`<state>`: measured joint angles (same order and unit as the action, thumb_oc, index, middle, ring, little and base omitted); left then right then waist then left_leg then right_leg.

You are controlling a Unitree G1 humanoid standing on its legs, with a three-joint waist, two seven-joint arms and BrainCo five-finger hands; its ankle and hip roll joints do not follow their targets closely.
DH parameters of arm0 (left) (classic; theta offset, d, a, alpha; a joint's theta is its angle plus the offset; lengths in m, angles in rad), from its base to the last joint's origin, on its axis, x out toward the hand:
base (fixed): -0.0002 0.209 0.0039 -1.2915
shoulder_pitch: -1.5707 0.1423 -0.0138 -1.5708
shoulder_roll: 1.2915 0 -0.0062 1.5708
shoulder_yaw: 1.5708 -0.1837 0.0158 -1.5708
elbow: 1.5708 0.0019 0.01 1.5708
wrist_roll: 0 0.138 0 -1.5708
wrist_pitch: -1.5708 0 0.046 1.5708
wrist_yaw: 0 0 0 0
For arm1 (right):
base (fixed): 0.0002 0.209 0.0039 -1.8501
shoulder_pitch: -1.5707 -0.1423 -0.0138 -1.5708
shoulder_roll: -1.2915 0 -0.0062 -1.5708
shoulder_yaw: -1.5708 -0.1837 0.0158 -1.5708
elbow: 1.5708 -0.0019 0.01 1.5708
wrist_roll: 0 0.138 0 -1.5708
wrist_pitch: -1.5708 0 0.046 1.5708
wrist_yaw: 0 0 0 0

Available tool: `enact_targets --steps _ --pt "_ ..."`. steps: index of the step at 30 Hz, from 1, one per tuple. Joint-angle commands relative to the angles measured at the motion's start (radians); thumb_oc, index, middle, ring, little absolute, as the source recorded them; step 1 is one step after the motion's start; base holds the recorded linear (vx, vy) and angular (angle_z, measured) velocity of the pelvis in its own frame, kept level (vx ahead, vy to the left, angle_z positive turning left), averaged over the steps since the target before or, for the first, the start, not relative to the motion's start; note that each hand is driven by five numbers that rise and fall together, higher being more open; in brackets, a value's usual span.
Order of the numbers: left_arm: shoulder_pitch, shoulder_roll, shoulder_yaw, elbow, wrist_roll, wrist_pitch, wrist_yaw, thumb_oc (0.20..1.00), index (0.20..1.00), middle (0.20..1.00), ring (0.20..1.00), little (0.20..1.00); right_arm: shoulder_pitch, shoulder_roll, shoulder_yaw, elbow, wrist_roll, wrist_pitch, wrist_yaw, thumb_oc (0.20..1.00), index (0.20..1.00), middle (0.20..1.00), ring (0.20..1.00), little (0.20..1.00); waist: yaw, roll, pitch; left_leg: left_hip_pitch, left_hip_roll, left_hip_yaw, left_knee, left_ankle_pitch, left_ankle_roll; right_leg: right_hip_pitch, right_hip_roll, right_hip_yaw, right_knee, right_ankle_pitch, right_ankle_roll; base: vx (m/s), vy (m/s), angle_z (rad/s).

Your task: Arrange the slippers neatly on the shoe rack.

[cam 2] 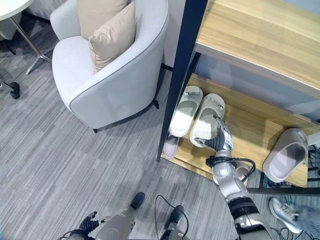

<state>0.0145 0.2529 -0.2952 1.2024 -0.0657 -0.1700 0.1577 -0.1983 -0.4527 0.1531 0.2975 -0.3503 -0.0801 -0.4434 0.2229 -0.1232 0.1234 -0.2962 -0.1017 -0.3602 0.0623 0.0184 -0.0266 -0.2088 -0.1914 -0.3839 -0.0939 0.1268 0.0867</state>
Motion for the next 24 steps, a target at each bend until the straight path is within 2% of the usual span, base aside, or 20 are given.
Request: enact_targets --steps 1,5,13,24 --pt "0.003 -0.064 -0.006 0.078 0.028 0.004 -0.015 1.0 1.0 1.0 1.0 1.0 0.002 -0.073 -0.03 -0.042 -0.056 -0.036 -0.006 1.0 1.0 1.0 1.0 1.0 0.02 0.017 -0.031 0.059 0.011 -0.003 -0.15 0.012 -0.008 0.149 -0.006 -0.048 0.007 -0.092 0.074 0.0 0.0 0.0" --pt "0.016 -0.069 0.0 0.078 0.037 0.006 -0.022 1.0 1.0 1.0 1.0 1.0 0.051 -0.073 -0.077 -0.099 -0.061 -0.043 -0.004 1.0 1.0 1.0 1.0 1.0 0.003 0.028 -0.051 0.075 0.017 0.006 -0.15 0.014 -0.005 0.161 -0.006 -0.04 0.007 -0.094 0.072 -0.02 -0.025 -0.08" --pt "0.038 -0.08 0.008 0.093 0.045 0.012 -0.031 1.0 1.0 1.0 1.0 1.0 0.069 -0.108 -0.14 -0.097 -0.071 -0.032 -0.016 1.0 1.0 1.0 1.0 1.0 -0.014 0.043 -0.072 0.097 0.023 0.019 -0.15 0.01 -0.006 0.179 -0.001 -0.028 0.007 -0.1 0.066 -0.01 -0.009 -0.03" --pt "0.051 -0.086 0.017 0.122 0.048 0.016 -0.044 1.0 1.0 1.0 1.0 1.0 0.083 -0.172 -0.19 0.036 -0.079 0.014 -0.026 1.0 1.0 1.0 1.0 1.0 -0.037 0.057 -0.088 0.114 0.031 0.04 -0.15 0.008 -0.008 0.186 0.006 -0.01 0.007 -0.104 0.059 -0.01 -0.015 -0.03"
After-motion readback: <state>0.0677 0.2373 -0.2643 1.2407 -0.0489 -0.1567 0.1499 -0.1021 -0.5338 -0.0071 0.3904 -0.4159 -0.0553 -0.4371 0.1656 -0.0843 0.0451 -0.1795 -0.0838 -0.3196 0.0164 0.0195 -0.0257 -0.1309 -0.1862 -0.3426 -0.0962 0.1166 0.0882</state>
